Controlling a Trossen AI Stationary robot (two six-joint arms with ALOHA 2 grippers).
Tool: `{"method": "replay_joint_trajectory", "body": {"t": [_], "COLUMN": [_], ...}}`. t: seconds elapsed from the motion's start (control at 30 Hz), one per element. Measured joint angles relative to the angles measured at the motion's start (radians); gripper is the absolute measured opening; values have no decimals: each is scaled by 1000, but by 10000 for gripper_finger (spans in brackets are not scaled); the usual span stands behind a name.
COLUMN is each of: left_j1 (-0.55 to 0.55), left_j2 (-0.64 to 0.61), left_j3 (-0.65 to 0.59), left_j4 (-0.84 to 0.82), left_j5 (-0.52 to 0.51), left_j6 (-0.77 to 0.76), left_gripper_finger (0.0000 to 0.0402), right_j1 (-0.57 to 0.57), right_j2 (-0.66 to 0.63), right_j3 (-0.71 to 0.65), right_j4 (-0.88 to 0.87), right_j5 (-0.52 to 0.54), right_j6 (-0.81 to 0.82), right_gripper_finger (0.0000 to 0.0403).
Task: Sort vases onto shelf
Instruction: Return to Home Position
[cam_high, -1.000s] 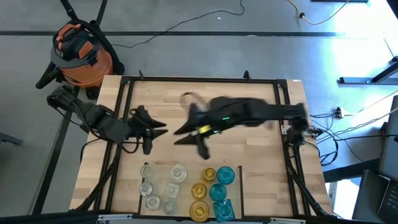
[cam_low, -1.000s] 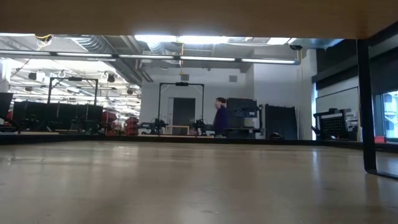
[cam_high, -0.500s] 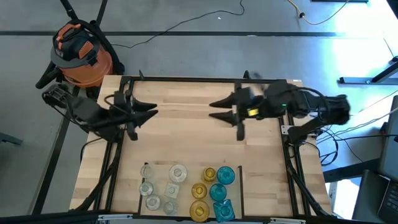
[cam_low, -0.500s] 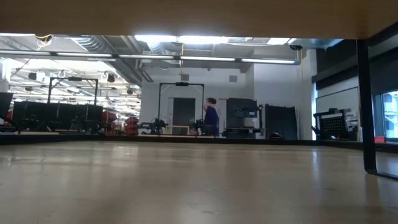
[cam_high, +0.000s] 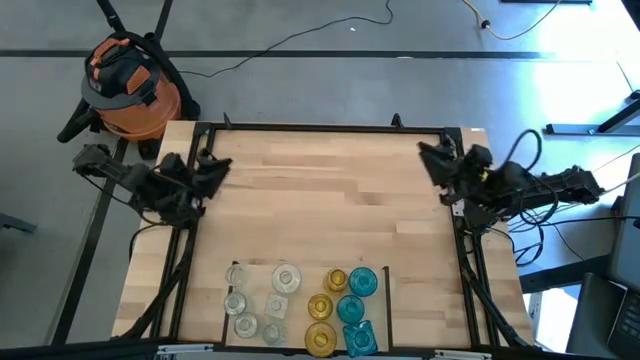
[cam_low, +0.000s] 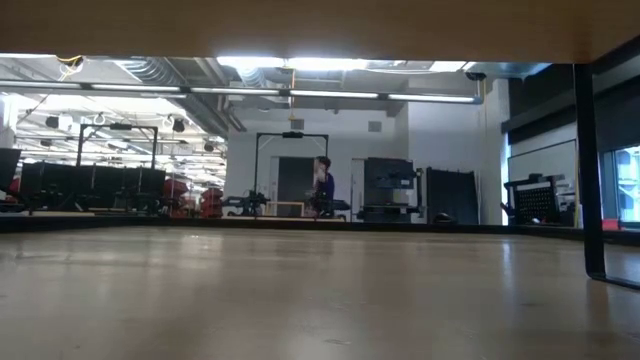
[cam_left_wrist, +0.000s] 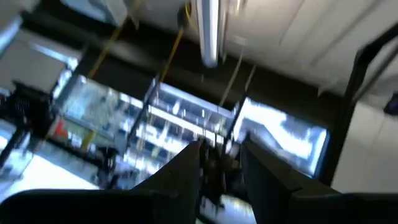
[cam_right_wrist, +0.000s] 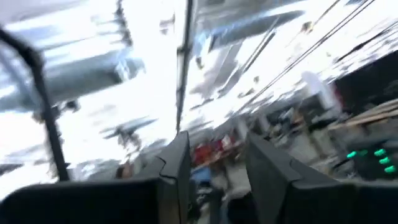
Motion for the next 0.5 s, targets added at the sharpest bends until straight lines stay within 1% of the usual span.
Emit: {"method": "replay_joint_trajectory", "body": {"t": [0.07,0.13,0.2,0.27,0.37,0.47,0.5], "left_j1": [11,18,22,22,22,22,22], "left_j2": [-47,-102,-167,-234,-326,-411,-442], "left_j3": [-77,-145,-205,-254,-312,-355,-365], "left_j4": [134,232,278,279,276,247,228], "left_j5": [12,29,40,37,27,-17,-25], "left_j6": [48,75,86,83,69,65,62], "left_gripper_finger": [112,112,112,112,112,112,112], "right_j1": [0,0,0,0,0,0,-1], "right_j2": [-88,-180,-286,-384,-556,-725,-728], "right_j3": [-89,-156,-213,-249,-279,-266,-257], "right_j4": [54,71,58,26,-130,-354,-400], "right_j5": [37,61,81,87,116,161,189], "right_j6": [-22,-35,-41,-42,-41,-36,-25], "right_gripper_finger": [115,115,115,115,115,115,115]}}
